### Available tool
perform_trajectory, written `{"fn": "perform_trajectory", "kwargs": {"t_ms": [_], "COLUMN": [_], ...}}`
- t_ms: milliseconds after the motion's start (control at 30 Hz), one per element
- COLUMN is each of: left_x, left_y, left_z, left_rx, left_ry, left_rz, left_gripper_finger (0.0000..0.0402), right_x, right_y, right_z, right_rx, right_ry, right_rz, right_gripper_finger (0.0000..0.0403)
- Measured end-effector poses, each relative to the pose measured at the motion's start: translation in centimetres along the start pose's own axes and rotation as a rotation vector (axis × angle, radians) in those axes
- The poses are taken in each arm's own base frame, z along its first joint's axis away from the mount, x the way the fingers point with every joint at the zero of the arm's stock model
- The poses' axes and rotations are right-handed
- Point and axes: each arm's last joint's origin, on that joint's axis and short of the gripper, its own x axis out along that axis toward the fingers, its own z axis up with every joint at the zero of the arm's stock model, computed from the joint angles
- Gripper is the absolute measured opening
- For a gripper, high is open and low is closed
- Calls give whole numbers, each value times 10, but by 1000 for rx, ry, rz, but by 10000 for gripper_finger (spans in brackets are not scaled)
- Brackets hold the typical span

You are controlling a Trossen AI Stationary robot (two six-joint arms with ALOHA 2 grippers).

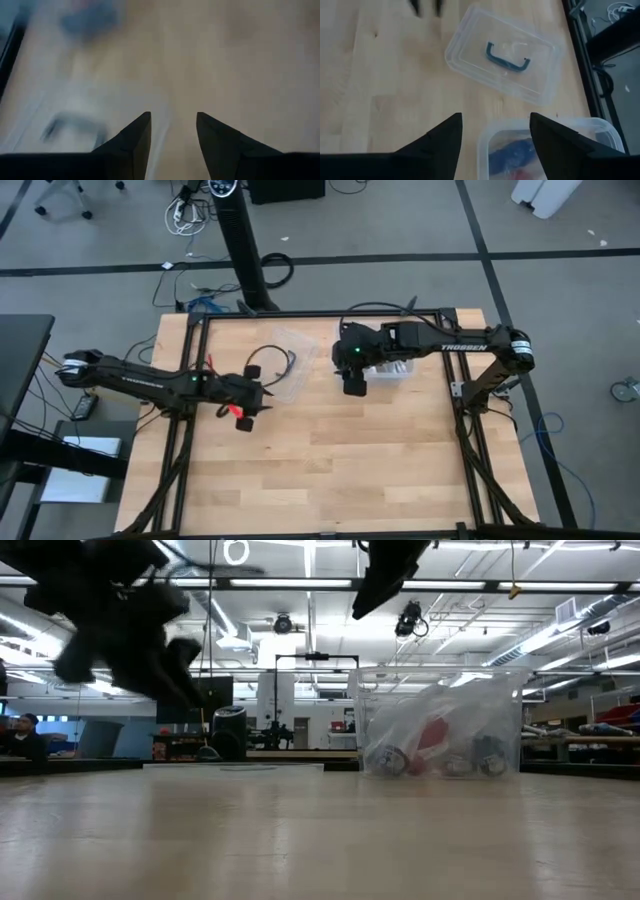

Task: Roll bandage
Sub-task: Close the lid of the transparent bin

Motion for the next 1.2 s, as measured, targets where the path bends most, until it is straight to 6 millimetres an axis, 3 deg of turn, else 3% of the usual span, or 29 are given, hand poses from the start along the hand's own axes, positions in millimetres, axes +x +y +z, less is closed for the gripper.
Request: {"fn": "perform_trajectory", "kwargs": {"t_ms": [100, 267, 600, 833, 933, 1200], "left_x": [10, 29, 59, 68, 69, 71], "left_y": [0, -3, -1, 4, 4, 7], "left_z": [-11, -15, -19, -16, -14, -15], "left_rx": [25, 49, 122, 158, 170, 147], "left_ry": [137, 248, 390, 424, 417, 410], "left_rz": [81, 58, 78, 68, 44, 1], "left_gripper_finger": [162, 162, 162, 156, 129, 13], "right_x": [0, -1, -1, -1, -1, -1], "right_y": [3, 4, 4, 4, 4, 4], "right_z": [0, 3, 3, 4, 4, 4], "right_rx": [-8, -26, -33, -24, -23, -22], "right_ry": [0, -23, -32, -35, -36, -41], "right_rz": [5, 6, 4, 5, 6, 10], "right_gripper_finger": [222, 213, 209, 201, 199, 198]}}
